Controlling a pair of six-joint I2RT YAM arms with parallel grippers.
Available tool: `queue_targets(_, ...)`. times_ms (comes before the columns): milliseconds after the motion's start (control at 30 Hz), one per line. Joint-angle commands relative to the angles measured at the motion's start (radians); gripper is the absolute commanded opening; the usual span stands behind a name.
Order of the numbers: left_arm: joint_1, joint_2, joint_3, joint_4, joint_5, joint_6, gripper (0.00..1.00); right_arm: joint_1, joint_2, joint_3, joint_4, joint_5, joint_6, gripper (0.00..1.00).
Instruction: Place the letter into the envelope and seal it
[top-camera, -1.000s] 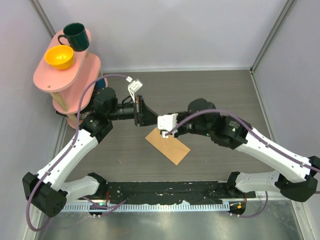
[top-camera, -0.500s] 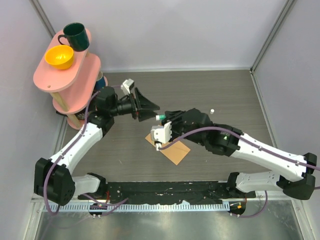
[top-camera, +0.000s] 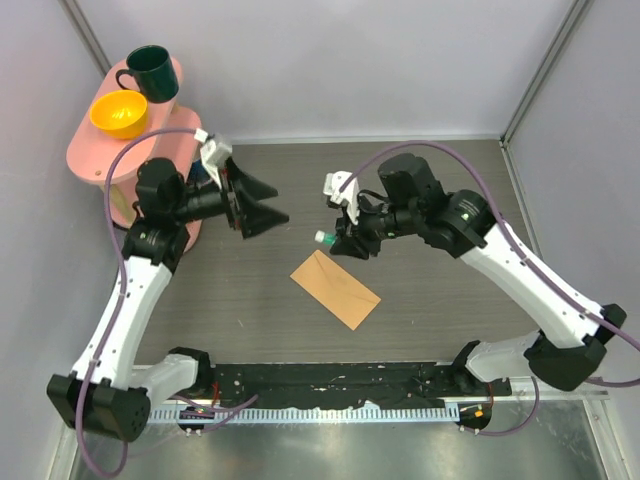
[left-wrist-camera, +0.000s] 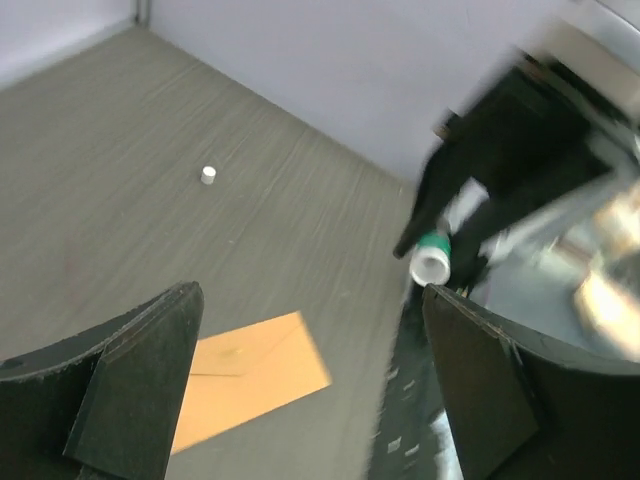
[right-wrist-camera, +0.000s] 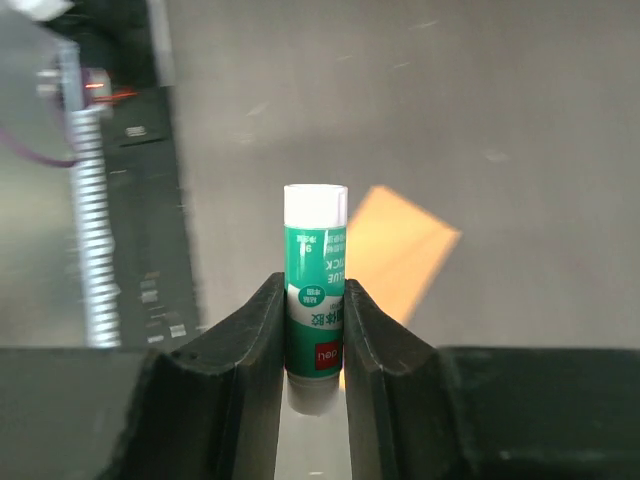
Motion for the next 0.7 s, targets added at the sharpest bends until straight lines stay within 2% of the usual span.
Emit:
queue_targets(0,-0.020,-0.157,-0.126,-0.005,0.279,0.579,0.94,-0.020,0.071,0.062,-0.179,-0.319,0.203,0.01)
queue_targets(33,-0.033,-0.180,-0.181,-0.002,0.297,0.727,0.94,-0.023,0.079,0.058,-0.196,-0.366,0.209,0.01)
queue_targets(133,-0.085,-0.264,-0.257,-0.002,0.325,0.893,0.90,-0.032,0.097,0.036,-0.199,-0.440,0.244,0.01)
queue_targets(167,-0.126,-0.277,-0.262,-0.010,0.320,1.008,0.84,-0.034,0.115,0.032,-0.201,-0.459,0.252,0.01)
queue_targets(233,-0.170,-0.303,-0.251,-0.130,0.284,1.154,0.78,-0.034,0.134,0.019,-0.210,-0.495,0.271,0.01)
queue_targets(267,-0.200,-0.308,-0.243,-0.182,0.264,1.337,0.73,-0.035,0.148,0.015,-0.211,-0.520,0.278,0.01)
queue_targets(300,-0.244,-0.309,-0.234,-0.301,0.219,1.427,0.71,-0.035,0.151,0.001,-0.211,-0.529,0.281,0.01)
queue_targets(367,-0.286,-0.321,-0.232,-0.376,0.182,1.609,0.66,-0.035,0.152,-0.013,-0.205,-0.555,0.284,0.01)
queue_targets(500,-0.338,-0.341,-0.256,-0.378,0.139,1.708,0.60,-0.035,0.155,-0.033,-0.207,-0.578,0.289,0.01)
queue_targets(667,-0.399,-0.346,-0.263,-0.360,0.092,1.738,0.56,-0.035,0.160,-0.030,-0.211,-0.581,0.281,0.01)
